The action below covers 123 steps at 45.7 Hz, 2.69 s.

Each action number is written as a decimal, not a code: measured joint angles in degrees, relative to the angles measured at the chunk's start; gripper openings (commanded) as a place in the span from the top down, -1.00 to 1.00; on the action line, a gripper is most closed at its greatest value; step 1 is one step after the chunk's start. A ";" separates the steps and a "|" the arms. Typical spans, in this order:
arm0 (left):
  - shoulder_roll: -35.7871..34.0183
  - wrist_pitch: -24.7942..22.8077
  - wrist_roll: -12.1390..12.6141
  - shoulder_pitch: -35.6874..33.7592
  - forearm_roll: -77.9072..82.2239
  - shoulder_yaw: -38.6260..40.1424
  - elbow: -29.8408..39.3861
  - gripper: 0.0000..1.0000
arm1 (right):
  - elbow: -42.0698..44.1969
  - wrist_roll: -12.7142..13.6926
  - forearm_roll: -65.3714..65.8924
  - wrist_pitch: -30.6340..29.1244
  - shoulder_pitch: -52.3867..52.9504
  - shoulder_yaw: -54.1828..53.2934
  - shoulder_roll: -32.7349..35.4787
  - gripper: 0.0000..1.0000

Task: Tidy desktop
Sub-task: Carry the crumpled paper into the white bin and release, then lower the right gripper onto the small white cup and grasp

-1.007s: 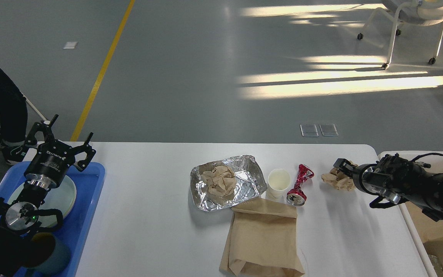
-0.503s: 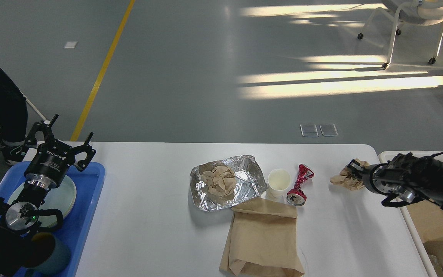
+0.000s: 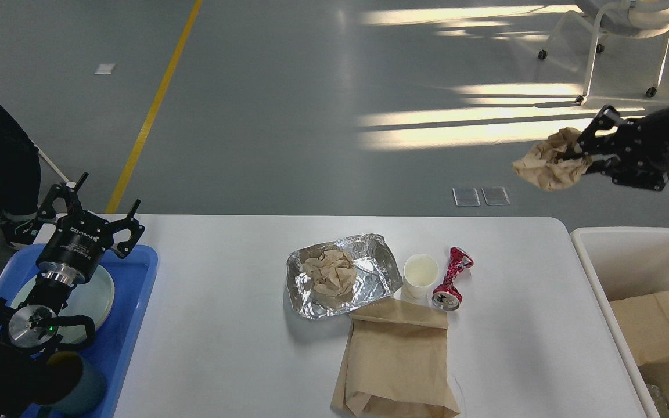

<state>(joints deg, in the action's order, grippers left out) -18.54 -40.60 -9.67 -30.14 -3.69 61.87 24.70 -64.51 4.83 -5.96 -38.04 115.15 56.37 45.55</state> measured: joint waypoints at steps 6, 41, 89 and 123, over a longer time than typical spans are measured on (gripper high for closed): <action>0.00 0.00 0.00 0.00 0.00 0.00 0.00 -0.93 | -0.01 0.00 -0.05 -6.48 6.86 0.17 1.23 1.00; 0.01 0.00 0.00 0.00 0.00 0.00 0.00 -0.93 | 15.02 0.01 -0.23 39.60 -41.98 -3.42 0.18 -0.17; 0.00 0.00 0.00 0.00 0.00 0.00 0.00 -0.93 | 11.00 -0.35 -0.88 33.54 -23.46 11.61 -17.16 -1.00; -0.01 0.00 0.00 0.00 0.00 0.00 0.00 -0.93 | -11.91 -0.26 -0.91 20.22 -1.09 10.12 -28.16 -1.00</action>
<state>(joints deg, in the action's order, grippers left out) -18.55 -40.60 -9.67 -30.14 -3.69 61.87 24.70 -76.43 4.57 -6.87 -17.82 114.06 66.49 17.39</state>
